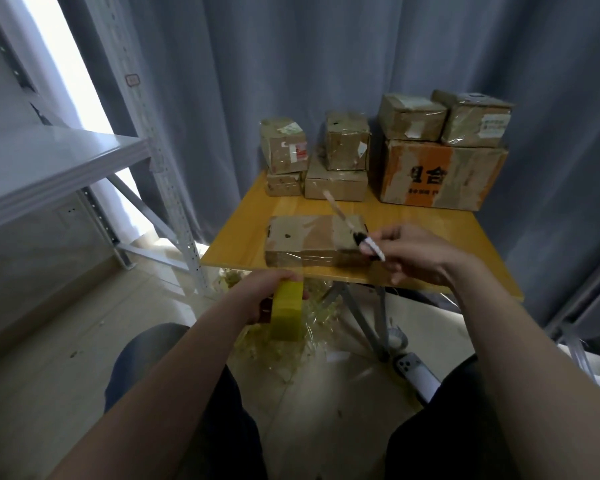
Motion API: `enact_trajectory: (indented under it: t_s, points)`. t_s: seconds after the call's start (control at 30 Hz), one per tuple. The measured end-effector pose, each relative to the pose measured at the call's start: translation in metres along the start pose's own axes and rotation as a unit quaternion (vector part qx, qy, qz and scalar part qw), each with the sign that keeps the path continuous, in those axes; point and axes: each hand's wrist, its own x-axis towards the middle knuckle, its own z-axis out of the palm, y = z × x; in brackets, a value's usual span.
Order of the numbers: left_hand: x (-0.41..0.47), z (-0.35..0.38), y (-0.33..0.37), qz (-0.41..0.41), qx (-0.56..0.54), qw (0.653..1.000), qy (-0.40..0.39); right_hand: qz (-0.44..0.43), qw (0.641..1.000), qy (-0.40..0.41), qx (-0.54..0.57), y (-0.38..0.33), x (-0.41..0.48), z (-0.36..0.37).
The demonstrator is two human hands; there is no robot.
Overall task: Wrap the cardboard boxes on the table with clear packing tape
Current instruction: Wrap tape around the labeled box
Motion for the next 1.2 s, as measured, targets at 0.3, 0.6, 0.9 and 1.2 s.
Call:
enact_trajectory:
  t_s: [0.3, 0.6, 0.9, 1.2]
  points:
    - [0.007, -0.004, -0.005, -0.005, -0.023, 0.999, -0.031, 0.198, 0.933, -0.196, -0.229, -0.022, 0.035, 0.008]
    - [0.016, -0.004, -0.005, -0.008, -0.042, 0.998, -0.045, 0.16, 0.945, -0.179, -0.224, -0.017, 0.064, 0.037]
    - [0.02, -0.009, -0.011, 0.009, -0.055, 0.997, -0.053, 0.096, 0.969, -0.141, -0.177, 0.0, 0.075, 0.032]
    - [0.012, -0.01, -0.006, 0.047, 0.031, 0.998, -0.031, 0.168, 0.952, -0.173, -0.186, -0.011, 0.068, 0.043]
